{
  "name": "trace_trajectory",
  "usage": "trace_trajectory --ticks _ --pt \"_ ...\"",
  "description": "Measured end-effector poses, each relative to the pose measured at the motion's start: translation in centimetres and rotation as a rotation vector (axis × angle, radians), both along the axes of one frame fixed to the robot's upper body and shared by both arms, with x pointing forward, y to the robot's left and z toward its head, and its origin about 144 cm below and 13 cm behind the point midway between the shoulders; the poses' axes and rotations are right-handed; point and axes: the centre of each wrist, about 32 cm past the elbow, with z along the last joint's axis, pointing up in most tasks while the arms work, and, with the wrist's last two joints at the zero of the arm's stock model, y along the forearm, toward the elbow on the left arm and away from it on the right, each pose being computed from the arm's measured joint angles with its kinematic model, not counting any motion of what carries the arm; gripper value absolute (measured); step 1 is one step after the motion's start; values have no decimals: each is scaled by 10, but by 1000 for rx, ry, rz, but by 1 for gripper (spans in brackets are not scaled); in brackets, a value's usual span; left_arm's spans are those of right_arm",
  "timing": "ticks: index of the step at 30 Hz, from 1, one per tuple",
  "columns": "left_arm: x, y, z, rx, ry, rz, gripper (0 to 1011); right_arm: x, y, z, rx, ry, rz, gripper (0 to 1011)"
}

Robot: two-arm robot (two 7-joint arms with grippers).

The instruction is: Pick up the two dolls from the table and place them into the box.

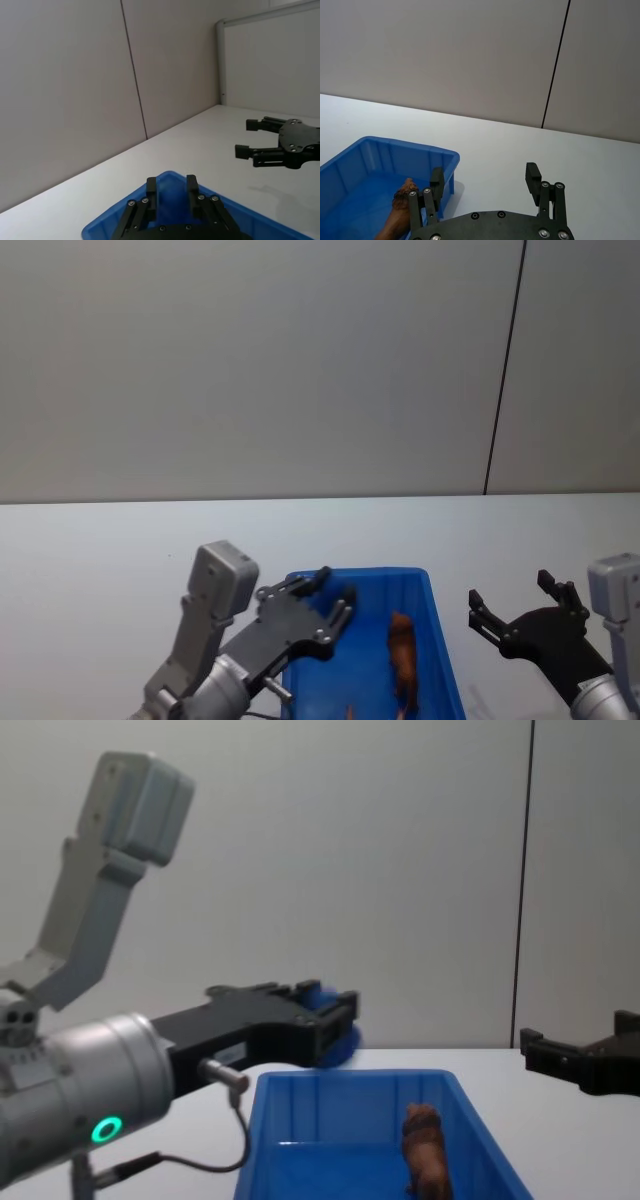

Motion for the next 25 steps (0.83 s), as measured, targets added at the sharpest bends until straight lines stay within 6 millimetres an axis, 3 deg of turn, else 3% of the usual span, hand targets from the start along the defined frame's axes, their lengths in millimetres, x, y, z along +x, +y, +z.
trace_trajectory --ticks 6,9,17,22,25 --pt "6 -8 3 0 -18 -45 499 0 0 0 0 0 0 1001" --pt "8 -11 4 0 -24 -61 648 0 0 0 0 0 0 1001" --pt "11 -16 6 0 -35 -87 893 0 0 0 0 0 0 1001" --pt "12 -17 6 -1 -39 -97 1000 0 0 0 0 0 0 1001" --pt "13 -18 6 -1 -40 -101 1003 0 0 0 0 0 0 1001"
